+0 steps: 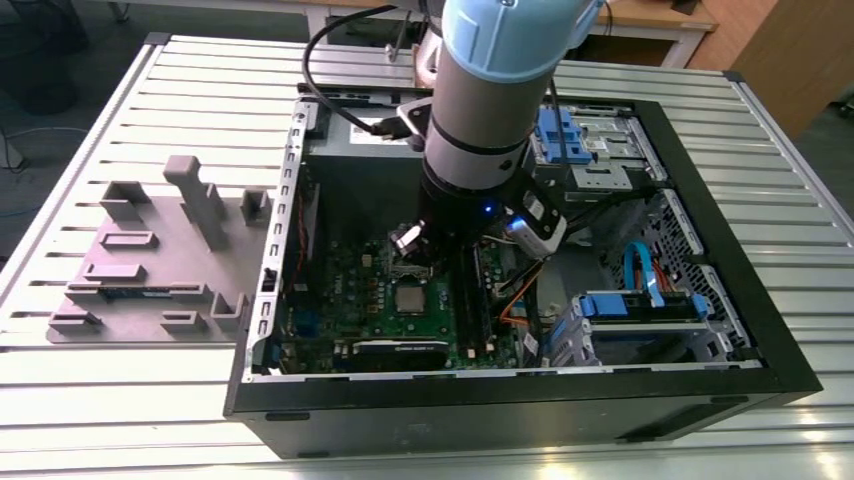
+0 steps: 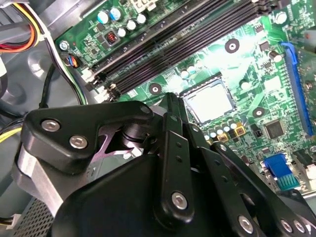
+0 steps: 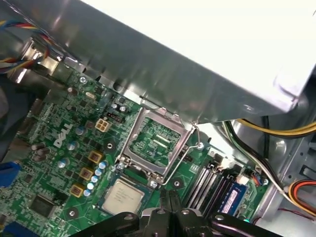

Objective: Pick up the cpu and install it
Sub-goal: 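Close the cpu cover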

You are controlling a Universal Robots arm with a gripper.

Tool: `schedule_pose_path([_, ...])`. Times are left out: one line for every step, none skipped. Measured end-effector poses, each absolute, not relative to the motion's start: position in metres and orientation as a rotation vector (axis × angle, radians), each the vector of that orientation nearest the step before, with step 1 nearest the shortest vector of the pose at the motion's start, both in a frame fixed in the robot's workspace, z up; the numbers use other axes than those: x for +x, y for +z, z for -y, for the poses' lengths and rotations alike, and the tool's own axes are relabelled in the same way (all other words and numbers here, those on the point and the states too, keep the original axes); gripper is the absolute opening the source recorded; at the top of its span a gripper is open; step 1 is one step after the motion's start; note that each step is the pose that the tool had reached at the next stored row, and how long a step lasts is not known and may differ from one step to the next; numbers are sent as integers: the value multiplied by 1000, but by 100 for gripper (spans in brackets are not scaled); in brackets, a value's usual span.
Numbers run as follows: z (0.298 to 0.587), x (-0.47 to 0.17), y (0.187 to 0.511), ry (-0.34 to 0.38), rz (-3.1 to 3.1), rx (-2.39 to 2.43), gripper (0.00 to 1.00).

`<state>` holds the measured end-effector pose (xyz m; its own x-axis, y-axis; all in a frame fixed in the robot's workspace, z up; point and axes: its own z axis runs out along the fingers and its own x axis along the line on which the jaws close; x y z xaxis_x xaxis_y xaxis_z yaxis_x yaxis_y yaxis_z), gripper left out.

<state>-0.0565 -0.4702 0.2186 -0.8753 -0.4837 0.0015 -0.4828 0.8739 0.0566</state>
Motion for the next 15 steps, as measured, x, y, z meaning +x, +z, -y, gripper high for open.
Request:
schedule_pose_path([470,-56,218,-85,3025,784,11])
schedule_pose_path([469,-56,218,-86,3024,787,11])
schedule_pose_path([468,-55,218,-86,3023,790,11])
schedule_pose_path([467,-55,218,-86,3023,792,11])
schedule_pose_path([466,-55,217,-87,3022,794,11])
schedule_pose_path([464,-54,217,-87,3022,796,11])
schedule_pose_path([463,-54,217,-88,3021,798,11])
schedule_pose_path([461,-54,216,-88,3021,799,11])
schedule_pose_path([460,-54,216,-88,3020,801,11])
schedule_pose_path([458,-54,216,-88,3020,802,11])
schedule_pose_path([456,-53,216,-88,3020,803,11])
schedule_pose_path([454,-53,216,-88,3019,804,11])
schedule_pose_path([453,-53,216,-88,3019,805,11])
schedule_pose_path([451,-53,216,-88,3019,807,11])
schedule_pose_path([450,-52,215,-88,3018,807,11])
